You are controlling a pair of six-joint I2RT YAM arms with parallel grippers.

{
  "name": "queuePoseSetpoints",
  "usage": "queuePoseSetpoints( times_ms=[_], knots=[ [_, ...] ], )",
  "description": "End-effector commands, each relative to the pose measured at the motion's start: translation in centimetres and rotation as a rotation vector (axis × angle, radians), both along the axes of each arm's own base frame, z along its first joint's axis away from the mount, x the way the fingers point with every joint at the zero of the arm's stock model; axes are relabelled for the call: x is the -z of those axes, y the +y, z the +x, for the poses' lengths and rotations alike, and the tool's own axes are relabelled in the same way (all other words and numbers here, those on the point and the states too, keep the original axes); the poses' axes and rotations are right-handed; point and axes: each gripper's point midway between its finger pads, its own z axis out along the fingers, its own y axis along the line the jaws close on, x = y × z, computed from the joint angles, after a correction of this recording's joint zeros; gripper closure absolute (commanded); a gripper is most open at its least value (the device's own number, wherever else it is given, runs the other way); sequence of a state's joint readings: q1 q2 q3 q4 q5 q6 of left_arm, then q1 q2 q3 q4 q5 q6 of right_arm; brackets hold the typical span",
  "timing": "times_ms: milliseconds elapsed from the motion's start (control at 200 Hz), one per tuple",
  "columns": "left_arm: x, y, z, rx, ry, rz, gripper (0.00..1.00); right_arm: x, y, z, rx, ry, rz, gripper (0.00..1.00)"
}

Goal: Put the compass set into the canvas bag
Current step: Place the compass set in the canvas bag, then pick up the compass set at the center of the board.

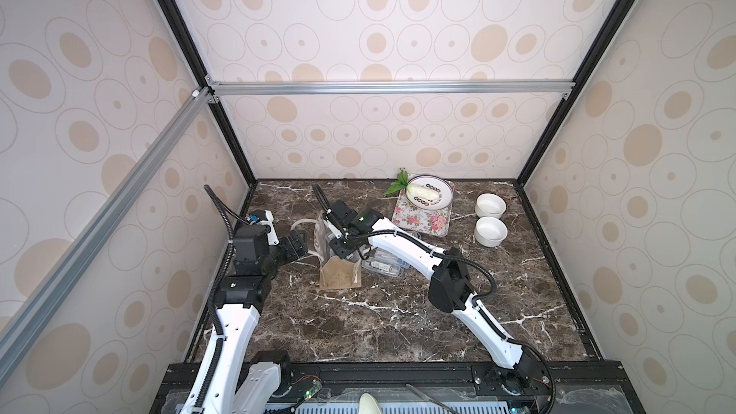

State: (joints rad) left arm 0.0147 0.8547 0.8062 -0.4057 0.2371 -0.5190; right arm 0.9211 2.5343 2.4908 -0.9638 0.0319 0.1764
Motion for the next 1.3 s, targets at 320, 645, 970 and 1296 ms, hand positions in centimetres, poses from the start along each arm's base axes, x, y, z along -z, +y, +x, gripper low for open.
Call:
queuePoseSetpoints(
  times_ms=[320,645,970,1296],
  knots=[
    [-0.4,0.0,-0.1,0.002,-0.008,0.009,0.16,-11.7,0.9,-1.2,-0.088,-0.157,0.184,0.37],
    [-0.7,-0.1,-0.3,0.009,-0.015,0.01,0.16,-17.1,-2.9,-4.0,-0.204,-0.27,0.174,0.37],
    [-1.1,-0.2,-0.1,0.01,-0.027,0.006,0.16,-18.1,-13.1,-6.1,-0.099,-0.319,0.157,0.38],
    [-1.3,-0.3,0.2,0.014,-0.031,-0.003,0.16,-10.4,-20.9,-7.9,-0.081,-0.223,0.127,0.39]
  ],
)
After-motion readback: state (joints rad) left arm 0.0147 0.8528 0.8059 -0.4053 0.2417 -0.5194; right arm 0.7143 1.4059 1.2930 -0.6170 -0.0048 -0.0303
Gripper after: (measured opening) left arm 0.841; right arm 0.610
